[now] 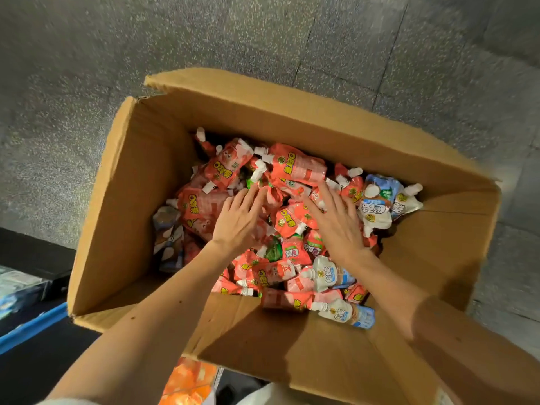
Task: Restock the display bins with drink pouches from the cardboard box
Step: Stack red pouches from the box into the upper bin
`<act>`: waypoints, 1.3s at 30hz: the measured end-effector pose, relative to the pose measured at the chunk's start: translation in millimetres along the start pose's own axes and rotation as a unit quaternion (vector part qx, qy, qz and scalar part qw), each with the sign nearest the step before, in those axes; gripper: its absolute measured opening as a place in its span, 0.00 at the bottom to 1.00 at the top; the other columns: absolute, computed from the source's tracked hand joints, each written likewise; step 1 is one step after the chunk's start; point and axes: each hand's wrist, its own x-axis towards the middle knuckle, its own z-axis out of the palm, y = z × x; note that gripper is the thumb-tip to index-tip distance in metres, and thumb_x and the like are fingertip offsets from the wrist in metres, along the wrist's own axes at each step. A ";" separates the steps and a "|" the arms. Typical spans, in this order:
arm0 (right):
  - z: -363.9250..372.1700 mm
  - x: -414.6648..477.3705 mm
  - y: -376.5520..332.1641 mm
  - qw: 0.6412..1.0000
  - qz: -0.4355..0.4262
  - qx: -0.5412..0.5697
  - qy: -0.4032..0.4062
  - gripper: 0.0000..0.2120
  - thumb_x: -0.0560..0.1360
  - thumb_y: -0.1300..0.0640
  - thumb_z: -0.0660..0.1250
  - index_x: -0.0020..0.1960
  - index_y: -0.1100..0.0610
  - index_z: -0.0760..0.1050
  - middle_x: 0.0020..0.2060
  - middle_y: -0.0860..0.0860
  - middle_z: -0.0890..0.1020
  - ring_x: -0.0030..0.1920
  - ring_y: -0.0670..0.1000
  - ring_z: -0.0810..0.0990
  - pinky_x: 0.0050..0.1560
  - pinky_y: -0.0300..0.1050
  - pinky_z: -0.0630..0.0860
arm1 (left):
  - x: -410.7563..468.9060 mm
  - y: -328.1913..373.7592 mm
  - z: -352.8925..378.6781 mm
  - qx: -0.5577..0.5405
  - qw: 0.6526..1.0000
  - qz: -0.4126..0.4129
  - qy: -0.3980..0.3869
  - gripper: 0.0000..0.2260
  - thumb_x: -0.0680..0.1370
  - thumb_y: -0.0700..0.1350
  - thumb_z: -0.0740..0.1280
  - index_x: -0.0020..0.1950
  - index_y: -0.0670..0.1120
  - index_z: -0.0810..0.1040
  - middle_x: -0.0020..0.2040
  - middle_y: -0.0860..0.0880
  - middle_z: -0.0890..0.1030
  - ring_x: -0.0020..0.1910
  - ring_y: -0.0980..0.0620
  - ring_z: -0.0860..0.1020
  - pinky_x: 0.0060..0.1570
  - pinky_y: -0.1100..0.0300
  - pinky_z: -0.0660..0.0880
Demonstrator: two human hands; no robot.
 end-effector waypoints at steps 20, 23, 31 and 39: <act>-11.6 -13.1 14.1 0.991 -0.051 0.127 0.011 0.29 0.68 0.70 0.76 0.68 0.62 0.74 0.70 0.58 0.73 0.71 0.59 0.65 0.63 0.59 0.75 | 4.7 24.8 -15.1 0.004 1.000 -0.002 0.006 0.39 0.73 0.55 0.72 0.77 0.45 0.57 0.63 0.47 0.72 0.60 0.46 0.71 0.53 0.51 0.65; -19.0 -16.7 15.9 0.985 -0.001 0.168 0.028 0.24 0.76 0.67 0.70 0.71 0.63 0.72 0.70 0.58 0.73 0.72 0.58 0.66 0.72 0.49 0.60 | 0.1 20.1 -17.8 -0.041 0.999 -0.011 -0.020 0.31 0.71 0.57 0.74 0.68 0.47 0.67 0.62 0.46 0.71 0.60 0.45 0.70 0.54 0.51 0.68; -57.1 -6.4 8.5 0.854 0.236 0.464 -0.009 0.20 0.81 0.40 0.56 0.55 0.55 0.77 0.46 0.52 0.82 0.44 0.56 0.84 0.48 0.57 0.80 | -36.8 18.4 -38.4 -0.457 0.877 -0.142 0.046 0.35 0.63 0.63 0.79 0.60 0.48 0.68 0.44 0.55 0.77 0.47 0.48 0.77 0.43 0.49 0.77; -102.1 -3.2 -47.3 0.757 0.239 0.606 -0.053 0.33 0.78 0.34 0.60 0.57 0.66 0.78 0.52 0.65 0.82 0.55 0.64 0.81 0.61 0.63 0.75 | -112.7 1.7 -77.3 -0.765 0.613 -0.190 0.060 0.23 0.66 0.57 0.78 0.54 0.45 0.80 0.45 0.49 0.83 0.36 0.59 0.80 0.34 0.66 0.74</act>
